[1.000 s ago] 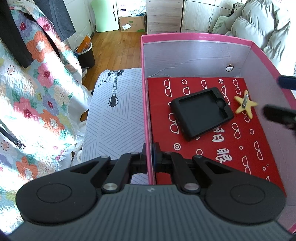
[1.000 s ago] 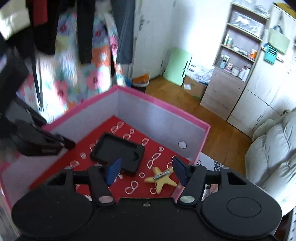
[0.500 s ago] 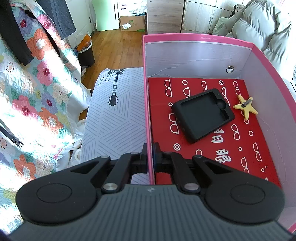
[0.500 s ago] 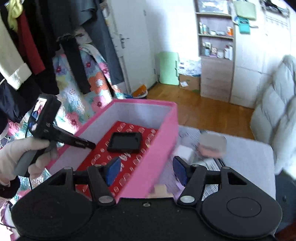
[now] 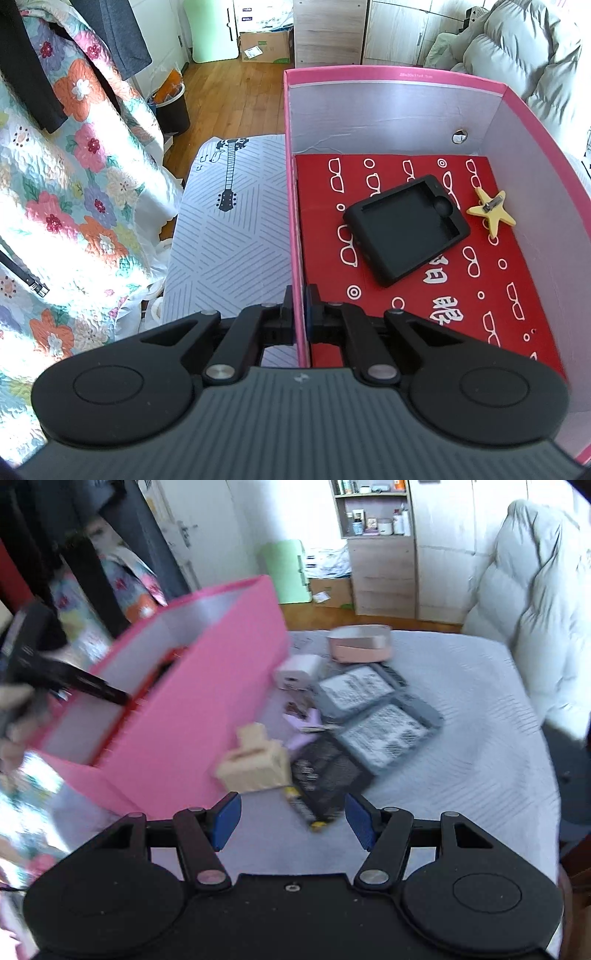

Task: Organize rigid objects
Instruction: 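Lower the starfish clip into the pink box beside the case, release, then grasp the black battery on the table with the right tool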

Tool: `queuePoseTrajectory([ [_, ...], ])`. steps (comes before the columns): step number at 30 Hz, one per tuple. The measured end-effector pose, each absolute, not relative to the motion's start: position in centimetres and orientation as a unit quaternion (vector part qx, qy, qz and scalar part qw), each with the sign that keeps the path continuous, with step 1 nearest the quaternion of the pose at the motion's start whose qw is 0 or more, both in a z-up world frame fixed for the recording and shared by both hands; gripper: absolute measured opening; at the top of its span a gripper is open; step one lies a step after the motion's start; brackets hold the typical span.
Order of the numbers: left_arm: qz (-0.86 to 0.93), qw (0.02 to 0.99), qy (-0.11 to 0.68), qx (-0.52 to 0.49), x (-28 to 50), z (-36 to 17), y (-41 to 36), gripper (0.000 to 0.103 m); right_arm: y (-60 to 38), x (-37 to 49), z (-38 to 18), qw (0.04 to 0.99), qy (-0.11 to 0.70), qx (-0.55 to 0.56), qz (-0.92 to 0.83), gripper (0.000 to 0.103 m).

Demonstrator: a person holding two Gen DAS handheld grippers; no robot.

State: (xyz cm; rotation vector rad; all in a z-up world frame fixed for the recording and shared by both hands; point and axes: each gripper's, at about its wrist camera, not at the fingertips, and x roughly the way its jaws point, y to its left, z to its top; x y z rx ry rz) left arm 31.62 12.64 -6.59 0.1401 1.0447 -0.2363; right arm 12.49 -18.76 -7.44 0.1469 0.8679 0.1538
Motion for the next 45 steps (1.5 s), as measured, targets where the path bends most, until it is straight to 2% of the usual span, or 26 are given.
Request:
queuePoseTrajectory([
  [5, -0.113, 0.858, 0.497, 0.066, 31.6, -6.6, 12.7, 0.003, -20.4, 13.5, -8.8, 0.904, 0.421, 0.055, 0.049, 0.067],
  [14, -0.111, 0.858, 0.498, 0.068, 31.5, -6.6, 12.7, 0.003, -20.4, 14.3, -9.7, 0.91, 0.406, 0.08, 0.017, 0.056],
  [19, -0.112, 0.857, 0.498, 0.066, 31.5, -6.6, 12.7, 0.003, -20.5, 13.2, -8.6, 0.919, 0.382, 0.09, 0.013, 0.03],
  [25, -0.112, 0.857, 0.498, 0.067, 31.5, -6.6, 12.8, 0.003, -20.2, 12.4, -7.5, 0.922, 0.375, 0.089, 0.035, 0.019],
  [32, -0.111, 0.857, 0.498, 0.069, 31.5, -6.7, 12.7, 0.004, -19.5, 11.9, -6.9, 0.913, 0.393, 0.079, 0.079, 0.018],
  [45, -0.11, 0.857, 0.499, 0.07, 31.6, -6.7, 12.4, 0.004, -19.3, 13.9, -8.5, 0.898, 0.405, 0.141, 0.096, 0.021],
])
